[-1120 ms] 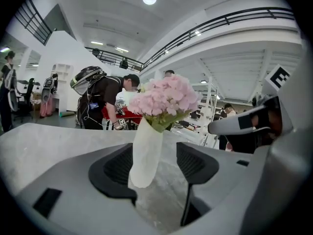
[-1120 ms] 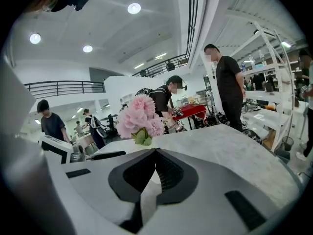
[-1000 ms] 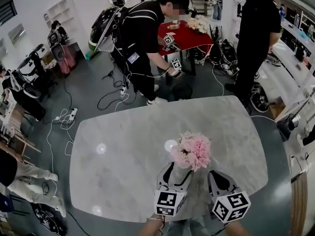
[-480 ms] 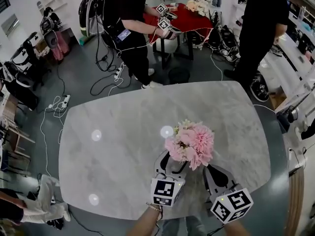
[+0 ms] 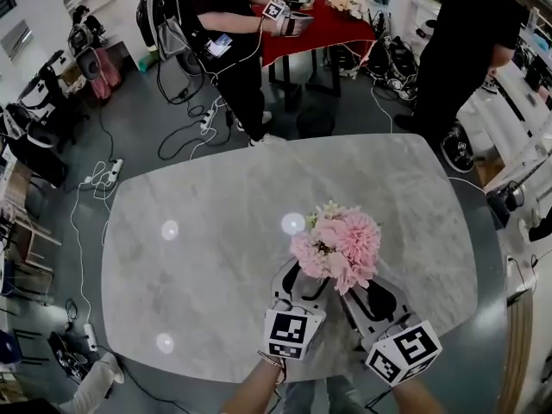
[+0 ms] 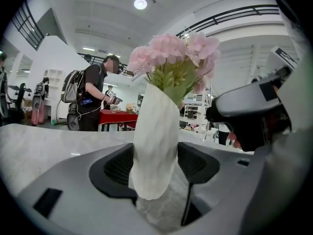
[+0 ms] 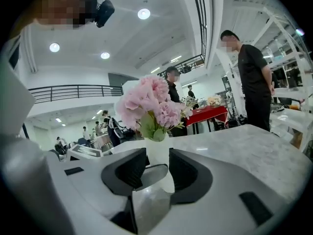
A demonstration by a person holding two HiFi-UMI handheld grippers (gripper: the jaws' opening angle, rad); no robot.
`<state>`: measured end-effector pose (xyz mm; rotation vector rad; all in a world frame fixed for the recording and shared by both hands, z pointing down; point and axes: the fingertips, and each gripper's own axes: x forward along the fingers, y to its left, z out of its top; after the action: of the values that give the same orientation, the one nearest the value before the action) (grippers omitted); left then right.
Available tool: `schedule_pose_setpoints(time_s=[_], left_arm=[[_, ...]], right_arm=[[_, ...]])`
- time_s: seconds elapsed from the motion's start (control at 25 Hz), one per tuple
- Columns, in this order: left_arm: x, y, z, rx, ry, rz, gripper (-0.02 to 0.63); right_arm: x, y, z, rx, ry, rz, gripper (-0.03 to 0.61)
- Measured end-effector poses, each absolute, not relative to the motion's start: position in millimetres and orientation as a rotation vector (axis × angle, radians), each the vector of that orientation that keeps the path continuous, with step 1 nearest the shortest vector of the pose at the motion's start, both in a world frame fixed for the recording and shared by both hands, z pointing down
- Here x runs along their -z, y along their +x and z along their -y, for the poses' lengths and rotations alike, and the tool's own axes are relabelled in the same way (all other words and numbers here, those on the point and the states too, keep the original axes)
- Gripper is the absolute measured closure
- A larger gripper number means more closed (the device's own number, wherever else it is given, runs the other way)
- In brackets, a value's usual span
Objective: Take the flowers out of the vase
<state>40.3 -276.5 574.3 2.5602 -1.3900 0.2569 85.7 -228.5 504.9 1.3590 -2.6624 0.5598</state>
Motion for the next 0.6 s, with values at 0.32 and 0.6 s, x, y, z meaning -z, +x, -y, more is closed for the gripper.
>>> schedule_pose_setpoints(time_s=[0.32, 0.6], left_arm=[[-576.0, 42.6, 276.0, -0.263, 2.569, 1.387, 0.327], [-577.6, 48.9, 276.8, -0.274, 2.575, 1.382, 0.328]], right_arm=[[-495.7, 72.8, 257.7, -0.473, 1.310, 2.769, 0.385], [-479.1, 71.8, 274.9, -0.366, 1.272, 2.824, 0.385]])
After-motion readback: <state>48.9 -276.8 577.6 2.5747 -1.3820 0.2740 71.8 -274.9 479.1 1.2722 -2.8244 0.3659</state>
